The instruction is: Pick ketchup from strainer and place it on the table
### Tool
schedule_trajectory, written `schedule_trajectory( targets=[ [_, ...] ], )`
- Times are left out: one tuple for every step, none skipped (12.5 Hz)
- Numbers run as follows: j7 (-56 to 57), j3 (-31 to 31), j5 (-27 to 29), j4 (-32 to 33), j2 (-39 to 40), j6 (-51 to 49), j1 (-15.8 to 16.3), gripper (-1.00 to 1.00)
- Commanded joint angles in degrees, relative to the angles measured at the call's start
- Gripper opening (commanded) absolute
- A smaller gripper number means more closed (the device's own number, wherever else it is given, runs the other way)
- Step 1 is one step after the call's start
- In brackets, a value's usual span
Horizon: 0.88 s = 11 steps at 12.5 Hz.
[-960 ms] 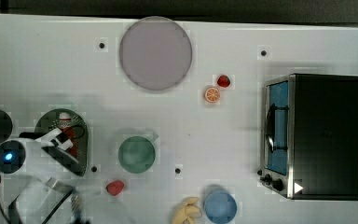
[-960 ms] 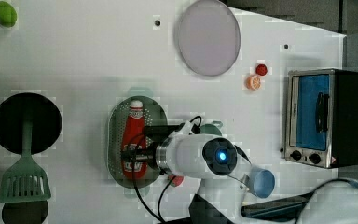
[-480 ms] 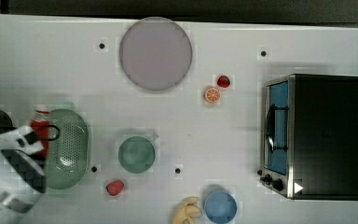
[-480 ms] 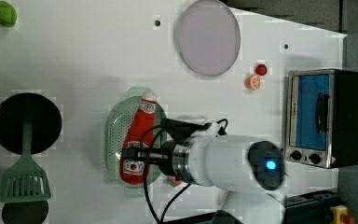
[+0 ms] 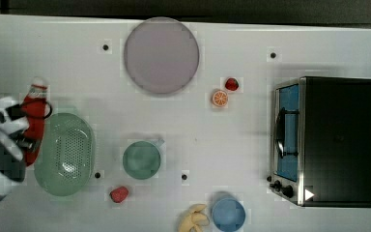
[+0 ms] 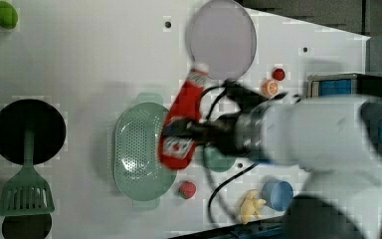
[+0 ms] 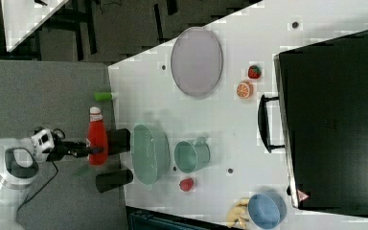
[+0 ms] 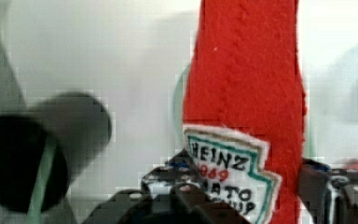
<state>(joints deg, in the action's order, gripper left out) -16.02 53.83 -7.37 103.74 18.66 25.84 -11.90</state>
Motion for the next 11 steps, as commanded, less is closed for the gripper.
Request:
schedule_trajectory(
  targets=[
    [4.36,-3.8,0.1,-3.76,-0.67,-5.07,-6.74,0.18],
    [6.19,-5.12,-0.08,-4.29,-1.15,-6.61,-8.16,0.18],
    [7.81,-6.57,-0.36,-4.35,-1.85,-6.95,-9.57,0.18],
    [9.24,-8.12,-0.84,-4.27,-2.56,-6.94,-10.9,0.18],
    [10.32,-9.59,-1.42,-4.26,-3.22,-6.94,-12.02,0.18],
    [11.69,-11.04,-1.94,-4.19,-3.77,-6.97,-13.01,0.18],
    [13.9,-12.45,-2.28,-4.02,-4.19,-7.2,-13.84,0.18],
    [16.62,-13.92,-2.42,-3.59,-4.56,-7.27,-14.54,0.18],
    [19.73,-15.45,-2.44,-3.0,-4.75,-7.31,-15.09,0.18],
    [23.17,-16.83,-2.43,-2.25,-4.77,-7.29,-15.5,0.18],
    [25.99,-18.16,-2.43,-1.27,-4.76,-7.06,-15.84,0.18]
  ],
)
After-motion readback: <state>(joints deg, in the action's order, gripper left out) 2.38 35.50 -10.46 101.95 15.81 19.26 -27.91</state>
